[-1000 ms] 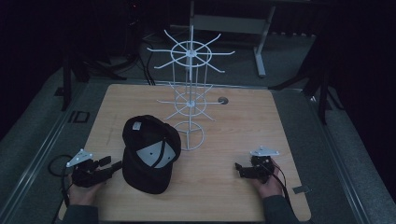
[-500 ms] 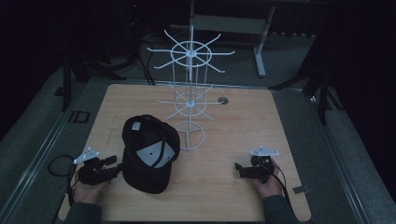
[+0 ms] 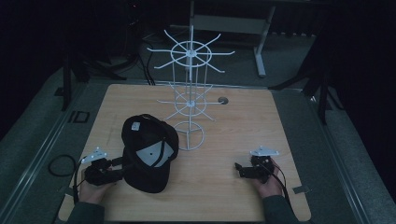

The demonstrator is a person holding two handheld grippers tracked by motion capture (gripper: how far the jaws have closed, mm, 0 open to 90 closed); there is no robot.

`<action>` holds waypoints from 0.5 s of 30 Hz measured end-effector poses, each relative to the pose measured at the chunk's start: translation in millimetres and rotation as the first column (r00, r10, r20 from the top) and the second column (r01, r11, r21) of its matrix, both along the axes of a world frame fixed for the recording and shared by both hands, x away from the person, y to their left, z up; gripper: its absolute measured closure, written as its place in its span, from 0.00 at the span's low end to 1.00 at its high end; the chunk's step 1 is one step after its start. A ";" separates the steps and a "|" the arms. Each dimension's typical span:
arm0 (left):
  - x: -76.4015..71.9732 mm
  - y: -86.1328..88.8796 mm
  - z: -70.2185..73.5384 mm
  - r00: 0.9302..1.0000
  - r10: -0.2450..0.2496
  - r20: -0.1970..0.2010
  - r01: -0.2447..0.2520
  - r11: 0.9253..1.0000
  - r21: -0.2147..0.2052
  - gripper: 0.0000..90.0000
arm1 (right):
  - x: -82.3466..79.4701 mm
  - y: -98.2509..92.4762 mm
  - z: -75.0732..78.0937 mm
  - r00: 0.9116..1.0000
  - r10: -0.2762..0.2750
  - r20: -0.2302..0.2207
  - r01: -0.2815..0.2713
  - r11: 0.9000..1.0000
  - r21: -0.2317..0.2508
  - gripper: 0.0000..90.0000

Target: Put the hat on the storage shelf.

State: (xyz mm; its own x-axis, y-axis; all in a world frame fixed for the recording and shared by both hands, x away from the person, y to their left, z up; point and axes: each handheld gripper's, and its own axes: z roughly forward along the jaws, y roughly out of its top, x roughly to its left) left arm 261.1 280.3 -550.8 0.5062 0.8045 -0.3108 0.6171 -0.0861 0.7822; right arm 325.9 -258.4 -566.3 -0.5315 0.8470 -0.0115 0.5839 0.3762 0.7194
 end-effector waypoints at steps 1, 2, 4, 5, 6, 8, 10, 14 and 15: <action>0.0 -0.4 0.0 1.000 0.001 0.000 -0.001 1.000 0.005 0.38 | 0.0 0.0 0.0 1.000 0.000 0.000 0.000 1.000 0.000 0.13; 0.2 -0.6 -0.1 1.000 -0.001 -0.001 0.001 1.000 0.006 0.38 | 0.0 0.0 0.0 1.000 0.000 0.000 0.000 1.000 0.000 0.13; 0.5 -1.1 -0.6 1.000 0.003 -0.005 -0.003 1.000 0.015 0.37 | 0.0 0.0 0.0 1.000 0.000 0.000 0.000 1.000 0.000 0.13; 0.8 -1.1 -1.0 1.000 0.001 -0.009 0.000 1.000 0.013 0.37 | 0.0 0.0 0.0 1.000 0.000 0.000 0.000 1.000 0.000 0.13; 0.9 -1.2 -1.2 1.000 -0.005 -0.012 0.005 1.000 0.010 0.37 | 0.0 0.0 0.0 1.000 0.000 0.000 0.000 1.000 0.000 0.13; 0.9 -2.9 -1.6 1.000 -0.023 -0.018 0.023 1.000 0.011 0.37 | 0.0 0.0 0.0 1.000 0.000 0.000 0.000 1.000 0.000 0.13; 0.9 -4.3 -2.1 0.999 -0.040 -0.024 0.040 0.999 0.003 0.37 | 0.1 0.0 0.0 1.000 0.000 0.001 0.000 1.000 0.000 0.13; -0.8 -7.3 -2.1 0.996 -0.090 -0.029 0.090 0.996 -0.007 0.41 | 0.0 0.1 0.0 1.000 0.000 0.000 0.000 1.000 0.000 0.13; -1.3 -8.9 -2.0 0.994 -0.107 -0.028 0.107 0.994 -0.012 0.42 | 0.1 0.1 0.0 1.000 0.000 0.001 0.000 1.000 0.000 0.13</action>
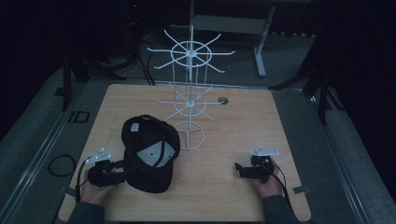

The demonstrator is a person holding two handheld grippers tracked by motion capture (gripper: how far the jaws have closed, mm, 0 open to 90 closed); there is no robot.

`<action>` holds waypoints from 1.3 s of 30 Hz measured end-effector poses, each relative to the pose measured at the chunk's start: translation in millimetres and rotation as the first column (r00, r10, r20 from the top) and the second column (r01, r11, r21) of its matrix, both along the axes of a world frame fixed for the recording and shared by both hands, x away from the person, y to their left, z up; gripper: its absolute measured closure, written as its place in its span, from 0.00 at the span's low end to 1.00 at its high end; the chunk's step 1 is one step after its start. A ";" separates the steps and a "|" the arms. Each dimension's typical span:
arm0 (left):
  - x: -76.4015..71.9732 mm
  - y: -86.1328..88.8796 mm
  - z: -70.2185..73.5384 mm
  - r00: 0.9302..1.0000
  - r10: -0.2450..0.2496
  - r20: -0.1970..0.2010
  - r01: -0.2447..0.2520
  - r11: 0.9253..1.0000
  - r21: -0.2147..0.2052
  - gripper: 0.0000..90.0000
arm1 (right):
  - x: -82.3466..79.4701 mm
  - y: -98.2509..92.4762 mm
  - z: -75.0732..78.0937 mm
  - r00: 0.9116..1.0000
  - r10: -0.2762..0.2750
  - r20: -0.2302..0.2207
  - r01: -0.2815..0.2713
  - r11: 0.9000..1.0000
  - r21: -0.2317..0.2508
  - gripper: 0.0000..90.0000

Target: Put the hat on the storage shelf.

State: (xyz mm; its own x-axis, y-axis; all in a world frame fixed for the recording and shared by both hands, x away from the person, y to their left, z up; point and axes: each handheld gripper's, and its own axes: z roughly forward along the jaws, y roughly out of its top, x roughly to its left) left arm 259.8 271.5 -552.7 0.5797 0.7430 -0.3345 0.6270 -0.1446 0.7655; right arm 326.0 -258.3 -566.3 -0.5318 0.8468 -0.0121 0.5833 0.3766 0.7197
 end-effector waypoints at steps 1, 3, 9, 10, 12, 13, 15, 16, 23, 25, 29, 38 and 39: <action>-0.6 -2.0 0.1 1.000 -0.021 -0.001 0.021 1.000 0.000 0.42 | 0.0 0.0 0.0 1.000 -0.001 -0.001 0.001 1.000 0.000 0.13; -1.2 -7.8 0.0 0.999 -0.052 -0.003 0.052 0.999 0.008 0.42 | 0.0 0.0 0.0 1.000 -0.001 -0.001 0.001 1.000 0.000 0.13; 1.3 -22.1 -4.0 0.994 -0.100 -0.033 0.101 0.994 0.038 0.41 | 0.0 0.0 0.0 1.000 0.000 0.000 0.000 1.000 0.000 0.13; 1.3 -22.1 -4.0 0.994 -0.100 -0.033 0.101 0.994 0.038 0.41 | 0.0 0.0 0.0 1.000 -0.001 0.000 0.001 1.000 0.000 0.13; 2.0 -26.1 -5.2 0.993 -0.109 -0.045 0.111 0.993 0.035 0.42 | 0.0 0.0 0.0 1.000 -0.001 0.000 0.001 1.000 0.000 0.13; 2.5 -27.6 -5.5 0.992 -0.116 -0.052 0.118 0.992 0.037 0.43 | 0.0 0.0 0.0 1.000 0.000 0.000 0.000 1.000 0.000 0.13; 2.6 -30.2 -5.6 0.989 -0.133 -0.063 0.136 0.990 0.037 0.49 | 0.0 0.0 0.0 1.000 0.000 0.000 0.000 1.000 0.000 0.13; 2.6 -30.2 -5.6 0.989 -0.133 -0.063 0.136 0.990 0.037 0.52 | 0.0 0.0 0.0 1.000 0.000 0.000 0.000 1.000 0.000 0.13; 4.4 -42.7 -8.2 0.975 -0.204 -0.091 0.206 0.978 0.014 0.52 | 0.0 0.0 0.0 1.000 0.000 0.000 0.000 1.000 0.000 0.13; 5.1 -48.3 -9.5 0.970 -0.222 -0.099 0.224 0.974 0.016 0.53 | 0.0 0.0 0.0 1.000 0.000 0.000 0.000 1.000 0.000 0.13; 5.6 -55.6 -10.6 0.954 -0.278 -0.115 0.275 0.961 -0.037 0.69 | 0.0 0.0 0.0 1.000 0.000 0.000 0.000 1.000 0.000 0.13; 3.5 -51.4 -7.5 0.940 -0.323 -0.109 0.305 0.940 -0.153 0.89 | 0.0 0.0 0.0 1.000 0.000 0.000 0.000 1.000 0.000 0.13; 3.6 -49.8 -7.0 0.942 -0.317 -0.106 0.299 0.941 -0.156 0.90 | 0.0 0.0 0.0 1.000 0.000 0.000 0.000 1.000 0.000 0.13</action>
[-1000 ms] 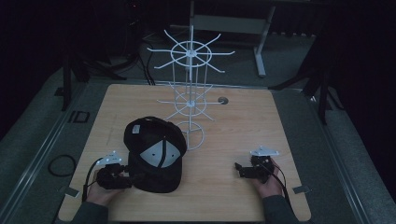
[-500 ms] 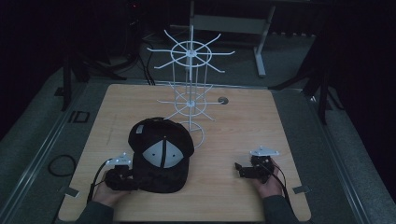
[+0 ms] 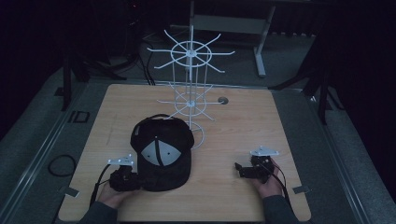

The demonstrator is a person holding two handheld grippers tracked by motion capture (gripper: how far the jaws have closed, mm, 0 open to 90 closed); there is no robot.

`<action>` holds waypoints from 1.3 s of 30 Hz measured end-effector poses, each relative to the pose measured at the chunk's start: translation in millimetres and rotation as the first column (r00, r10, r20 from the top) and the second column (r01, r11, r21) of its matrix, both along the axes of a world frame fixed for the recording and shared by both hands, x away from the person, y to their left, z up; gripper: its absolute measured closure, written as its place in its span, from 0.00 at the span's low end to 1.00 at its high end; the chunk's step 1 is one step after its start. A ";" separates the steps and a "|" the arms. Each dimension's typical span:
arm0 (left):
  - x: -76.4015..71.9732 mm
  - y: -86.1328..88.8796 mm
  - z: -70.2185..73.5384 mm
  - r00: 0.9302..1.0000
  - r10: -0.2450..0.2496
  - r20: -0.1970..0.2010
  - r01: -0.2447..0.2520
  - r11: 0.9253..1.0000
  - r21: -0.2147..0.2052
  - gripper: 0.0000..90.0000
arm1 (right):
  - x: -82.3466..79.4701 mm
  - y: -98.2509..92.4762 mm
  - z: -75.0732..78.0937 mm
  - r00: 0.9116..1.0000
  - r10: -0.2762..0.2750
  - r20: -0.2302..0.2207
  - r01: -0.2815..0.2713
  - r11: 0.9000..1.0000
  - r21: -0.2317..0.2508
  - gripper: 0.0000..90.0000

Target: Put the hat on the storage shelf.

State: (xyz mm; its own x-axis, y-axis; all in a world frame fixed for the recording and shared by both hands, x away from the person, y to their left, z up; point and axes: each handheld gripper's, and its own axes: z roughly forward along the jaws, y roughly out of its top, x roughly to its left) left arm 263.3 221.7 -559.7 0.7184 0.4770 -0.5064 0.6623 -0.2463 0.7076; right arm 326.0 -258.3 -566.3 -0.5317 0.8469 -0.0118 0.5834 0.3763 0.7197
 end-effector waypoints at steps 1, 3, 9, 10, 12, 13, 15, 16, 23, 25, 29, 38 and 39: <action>0.0 1.5 0.3 1.000 0.012 -0.003 -0.012 1.000 -0.001 0.90 | 0.0 0.0 0.0 1.000 -0.001 0.000 0.001 1.000 0.000 0.13; 0.5 4.7 0.2 0.999 0.031 -0.011 -0.031 1.000 -0.006 0.91 | 0.0 0.0 0.0 1.000 0.000 0.000 0.000 1.000 0.000 0.13; 1.4 15.1 4.1 0.995 0.101 -0.021 -0.101 0.995 -0.002 0.92 | 0.2 0.2 0.0 1.000 0.000 0.000 0.000 1.000 0.000 0.13; 1.4 17.1 5.2 0.993 0.115 -0.021 -0.115 0.993 0.001 0.92 | 0.2 0.2 0.0 1.000 0.000 -0.001 0.000 1.000 0.000 0.13; 1.2 20.8 7.8 0.990 0.141 -0.015 -0.141 0.990 0.011 0.93 | 0.2 0.2 0.0 1.000 0.000 0.000 0.000 1.000 0.000 0.13; 1.2 23.5 9.9 0.987 0.161 -0.008 -0.160 0.987 0.017 0.94 | 0.2 0.2 0.0 1.000 0.000 -0.001 0.000 1.000 0.000 0.13; 1.6 27.5 12.3 0.983 0.183 0.001 -0.183 0.983 0.026 0.95 | 0.2 0.2 0.0 1.000 0.000 0.000 0.000 1.000 0.000 0.13; 1.8 29.4 13.3 0.981 0.196 0.003 -0.196 0.980 0.028 0.96 | 0.1 0.2 0.0 1.000 0.000 -0.001 0.000 1.000 0.000 0.13; 2.0 38.3 19.0 0.964 0.267 0.009 -0.267 0.962 0.053 0.96 | 0.1 0.2 0.0 1.000 0.000 0.000 0.000 1.000 0.000 0.13; 2.1 40.0 20.2 0.961 0.275 0.011 -0.275 0.959 0.060 0.96 | 0.2 0.2 0.0 1.000 0.000 -0.001 0.000 1.000 0.000 0.13; 2.5 44.7 29.0 0.943 0.329 0.047 -0.333 0.937 0.111 0.96 | 0.2 0.2 0.0 1.000 0.000 0.000 0.000 1.000 0.000 0.13; 4.9 44.4 43.9 0.917 0.382 0.117 -0.398 0.899 0.183 0.96 | 0.1 0.2 0.0 1.000 0.000 -0.001 0.000 1.000 0.000 0.13; 5.1 44.1 44.8 0.913 0.388 0.125 -0.406 0.894 0.191 0.96 | 0.1 0.2 0.0 1.000 0.001 0.000 -0.001 1.000 0.000 0.13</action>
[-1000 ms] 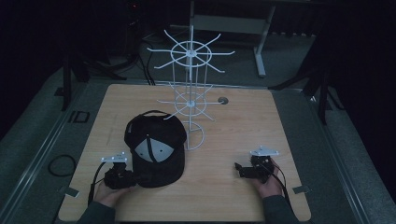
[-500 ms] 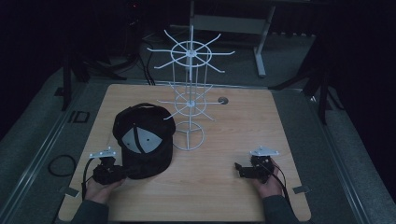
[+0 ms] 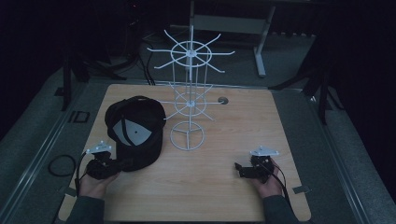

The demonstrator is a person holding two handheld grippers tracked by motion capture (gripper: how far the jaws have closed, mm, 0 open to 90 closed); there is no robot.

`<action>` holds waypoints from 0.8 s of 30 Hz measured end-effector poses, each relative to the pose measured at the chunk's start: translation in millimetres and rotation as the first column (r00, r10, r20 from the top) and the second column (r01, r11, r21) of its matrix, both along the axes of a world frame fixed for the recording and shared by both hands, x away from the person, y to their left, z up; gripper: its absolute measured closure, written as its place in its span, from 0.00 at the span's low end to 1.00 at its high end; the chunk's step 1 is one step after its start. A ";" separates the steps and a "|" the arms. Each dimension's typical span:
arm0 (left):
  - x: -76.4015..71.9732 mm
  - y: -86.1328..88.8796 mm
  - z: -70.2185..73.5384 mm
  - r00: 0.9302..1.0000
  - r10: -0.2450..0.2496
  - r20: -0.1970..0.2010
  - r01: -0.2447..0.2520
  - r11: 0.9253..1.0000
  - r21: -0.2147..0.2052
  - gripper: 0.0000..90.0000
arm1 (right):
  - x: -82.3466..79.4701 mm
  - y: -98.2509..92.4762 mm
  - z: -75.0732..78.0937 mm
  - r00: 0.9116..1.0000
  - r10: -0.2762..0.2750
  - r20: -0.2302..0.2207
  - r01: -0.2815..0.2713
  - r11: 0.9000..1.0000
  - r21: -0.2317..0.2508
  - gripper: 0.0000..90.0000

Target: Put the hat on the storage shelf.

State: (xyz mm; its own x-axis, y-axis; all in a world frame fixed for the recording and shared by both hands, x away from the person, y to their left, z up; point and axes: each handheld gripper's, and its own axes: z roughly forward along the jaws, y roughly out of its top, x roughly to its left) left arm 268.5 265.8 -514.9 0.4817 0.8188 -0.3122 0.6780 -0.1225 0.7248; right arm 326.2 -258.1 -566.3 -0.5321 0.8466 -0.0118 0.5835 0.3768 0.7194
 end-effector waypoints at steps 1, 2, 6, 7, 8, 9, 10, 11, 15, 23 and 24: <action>0.1 -0.6 0.8 1.000 0.010 0.003 -0.010 1.000 0.009 0.96 | 0.0 0.0 0.0 1.000 0.000 0.000 0.000 1.000 0.000 0.13; 0.2 -0.8 1.7 1.000 0.017 0.005 -0.017 1.000 0.014 0.96 | 0.0 0.0 0.0 1.000 0.000 0.000 0.000 1.000 0.000 0.13; 0.3 -1.8 5.6 0.999 0.032 0.021 -0.033 0.999 0.042 0.96 | -0.2 0.0 0.0 1.000 0.001 0.000 -0.001 1.000 0.000 0.13; 0.2 -2.1 6.7 0.999 0.037 0.025 -0.038 0.998 0.047 0.96 | -0.2 0.0 0.0 1.000 0.001 0.000 -0.001 1.000 0.000 0.13; 0.1 -2.1 8.1 0.999 0.042 0.027 -0.043 0.998 0.048 0.96 | -0.3 0.0 0.0 1.000 0.002 0.000 -0.002 1.000 0.000 0.13; 0.1 -2.0 8.6 0.999 0.045 0.031 -0.047 0.998 0.048 0.96 | -0.4 0.0 0.0 1.000 0.002 0.000 -0.002 1.000 0.000 0.13; 0.3 -1.8 9.9 0.998 0.048 0.032 -0.049 0.998 0.049 0.96 | -0.4 0.0 0.0 1.000 0.002 0.000 -0.002 1.000 0.000 0.13; 0.5 -1.6 10.7 0.998 0.050 0.033 -0.051 0.997 0.050 0.96 | -0.6 0.0 0.0 1.000 0.002 0.000 -0.002 1.000 0.000 0.13; 1.8 -0.9 15.7 0.996 0.074 0.048 -0.076 0.996 0.055 0.96 | -0.8 -0.1 0.0 1.000 0.002 0.000 -0.002 1.000 0.000 0.13; 4.2 -0.4 27.1 0.990 0.110 0.086 -0.116 0.991 0.064 0.96 | -0.9 -0.1 0.0 1.000 0.002 -0.001 -0.002 1.000 0.000 0.13; 4.6 -0.2 28.7 0.989 0.113 0.092 -0.120 0.991 0.065 0.96 | -0.9 -0.1 0.0 1.000 0.002 -0.001 -0.002 1.000 0.000 0.13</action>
State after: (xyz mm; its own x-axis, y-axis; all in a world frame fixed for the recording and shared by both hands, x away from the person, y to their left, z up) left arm 273.1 265.6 -486.2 0.4046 0.8893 -0.2131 0.6250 -0.0988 0.7743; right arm 325.2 -258.2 -566.3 -0.5338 0.8456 -0.0114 0.5832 0.3778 0.7192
